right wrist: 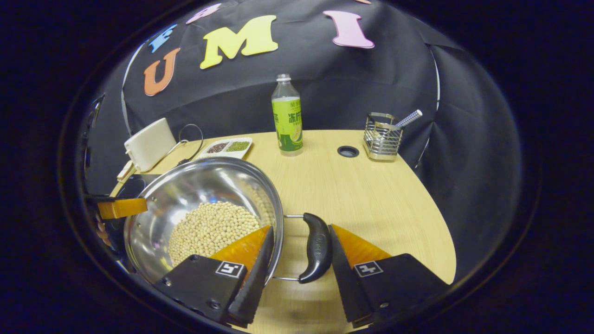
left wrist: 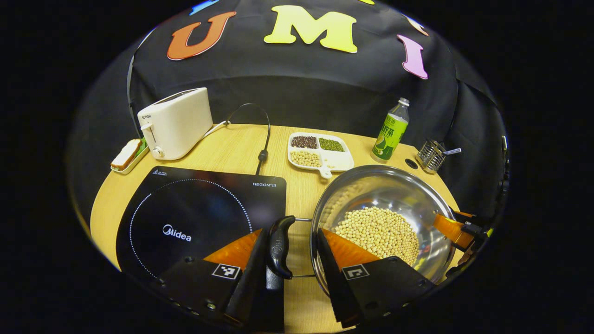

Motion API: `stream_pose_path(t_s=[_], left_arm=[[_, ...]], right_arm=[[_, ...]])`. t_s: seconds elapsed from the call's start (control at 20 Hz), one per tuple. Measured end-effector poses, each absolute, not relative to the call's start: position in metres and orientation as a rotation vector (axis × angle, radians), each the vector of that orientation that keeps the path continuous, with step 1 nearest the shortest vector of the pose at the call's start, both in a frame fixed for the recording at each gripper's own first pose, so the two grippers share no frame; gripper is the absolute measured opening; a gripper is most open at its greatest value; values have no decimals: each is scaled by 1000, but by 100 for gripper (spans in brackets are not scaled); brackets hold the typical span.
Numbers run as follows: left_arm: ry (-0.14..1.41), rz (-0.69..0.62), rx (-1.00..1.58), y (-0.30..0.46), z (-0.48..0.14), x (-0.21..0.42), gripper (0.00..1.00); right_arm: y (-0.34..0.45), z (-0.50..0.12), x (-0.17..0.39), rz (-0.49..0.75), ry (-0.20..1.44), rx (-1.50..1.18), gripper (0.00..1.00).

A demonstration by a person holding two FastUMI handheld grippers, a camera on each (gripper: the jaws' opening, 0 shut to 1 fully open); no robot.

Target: First push the handle of the pot to place it horizontally, then grasp the pot with both hands and set it on the induction cooktop.

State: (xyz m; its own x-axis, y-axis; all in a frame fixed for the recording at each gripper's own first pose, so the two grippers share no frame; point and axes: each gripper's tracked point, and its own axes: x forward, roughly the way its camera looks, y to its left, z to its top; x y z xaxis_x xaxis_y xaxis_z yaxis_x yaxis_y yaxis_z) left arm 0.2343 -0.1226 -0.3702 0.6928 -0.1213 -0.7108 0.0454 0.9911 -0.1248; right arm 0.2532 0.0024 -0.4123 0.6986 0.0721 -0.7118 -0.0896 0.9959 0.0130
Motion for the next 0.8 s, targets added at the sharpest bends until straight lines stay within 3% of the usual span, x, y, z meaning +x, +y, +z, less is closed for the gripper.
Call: stream_pose_path(t_s=[0.3,0.35,0.4,0.45,0.8], left_arm=[[795,-142,-57,-125,-372,229,58],[799,-145,-55,-126,-370,224,46],[802,-151,-55,-127,-367,217,67],[802,-154,-60,-129,-365,212,54],[722,-175,-54,-133,-322,189,54]], right_arm=[[0,-406,236,51,818,24,63],[-1,-405,232,46,822,30,63],[-3,-401,228,42,820,31,62],[-4,-396,223,39,815,30,61],[-9,-349,190,28,762,23,58]])
